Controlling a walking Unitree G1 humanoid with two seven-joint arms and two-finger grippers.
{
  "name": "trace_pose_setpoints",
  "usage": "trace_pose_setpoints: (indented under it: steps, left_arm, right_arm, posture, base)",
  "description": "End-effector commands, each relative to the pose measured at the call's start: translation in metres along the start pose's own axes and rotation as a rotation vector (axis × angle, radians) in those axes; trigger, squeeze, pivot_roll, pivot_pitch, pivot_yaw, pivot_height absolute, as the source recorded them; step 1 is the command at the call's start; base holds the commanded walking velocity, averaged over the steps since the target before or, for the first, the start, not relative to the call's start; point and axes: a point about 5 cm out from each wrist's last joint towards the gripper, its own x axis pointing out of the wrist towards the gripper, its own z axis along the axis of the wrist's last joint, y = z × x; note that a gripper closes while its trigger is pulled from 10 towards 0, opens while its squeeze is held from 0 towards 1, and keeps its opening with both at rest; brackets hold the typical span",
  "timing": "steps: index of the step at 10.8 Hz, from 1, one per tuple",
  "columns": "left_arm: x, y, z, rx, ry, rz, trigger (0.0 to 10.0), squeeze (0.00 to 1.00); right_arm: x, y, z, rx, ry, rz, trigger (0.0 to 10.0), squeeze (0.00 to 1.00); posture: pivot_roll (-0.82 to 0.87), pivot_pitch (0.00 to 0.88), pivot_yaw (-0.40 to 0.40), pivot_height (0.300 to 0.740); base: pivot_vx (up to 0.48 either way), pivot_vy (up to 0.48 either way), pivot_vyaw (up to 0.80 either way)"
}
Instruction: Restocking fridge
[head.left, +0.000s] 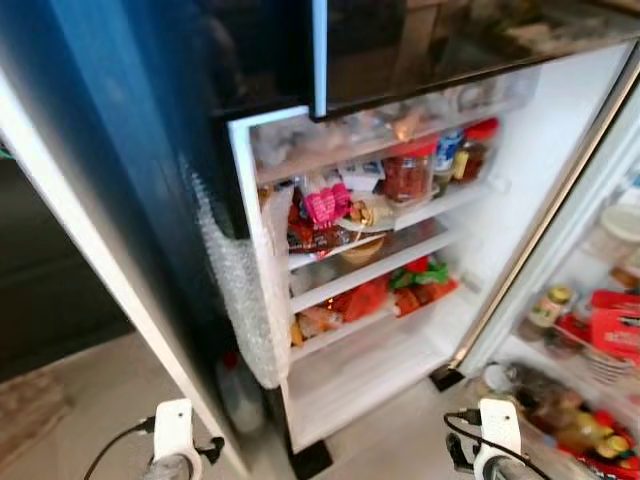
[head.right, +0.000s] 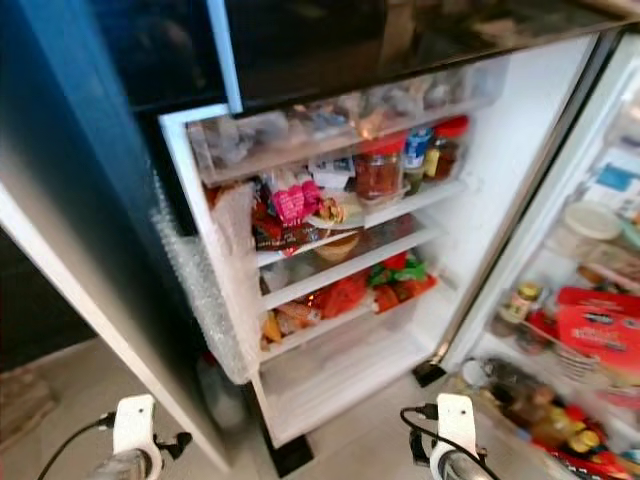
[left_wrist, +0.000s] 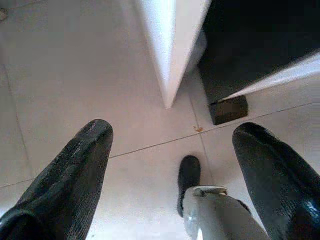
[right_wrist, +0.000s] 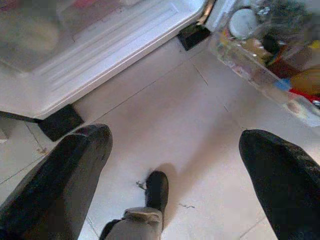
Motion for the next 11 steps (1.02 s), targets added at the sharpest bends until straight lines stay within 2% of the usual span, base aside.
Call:
trace_pose_setpoints:
  steps: [1,11]
  left_arm:
    - [-0.0001,-0.0013,-0.0026,-0.003,0.019,-0.008,10.0,0.0]
    - [-0.0002,0.0,-0.0039,-0.01,0.024,-0.001,10.0,0.0]
  right_arm:
    - [-0.0007,-0.006,-0.0021,0.0,0.01,-0.02,10.0,0.0]
    - [-0.0007,-0.0054,-0.0027,-0.025,0.014,-0.013,10.0,0.0]
  posture:
    - [-0.01,0.0,0.015,0.74]
    - [0.0,0.0,0.018,0.74]
  base:
    - [0.0,0.0,0.0]
    - [0.0,0.0,0.0]
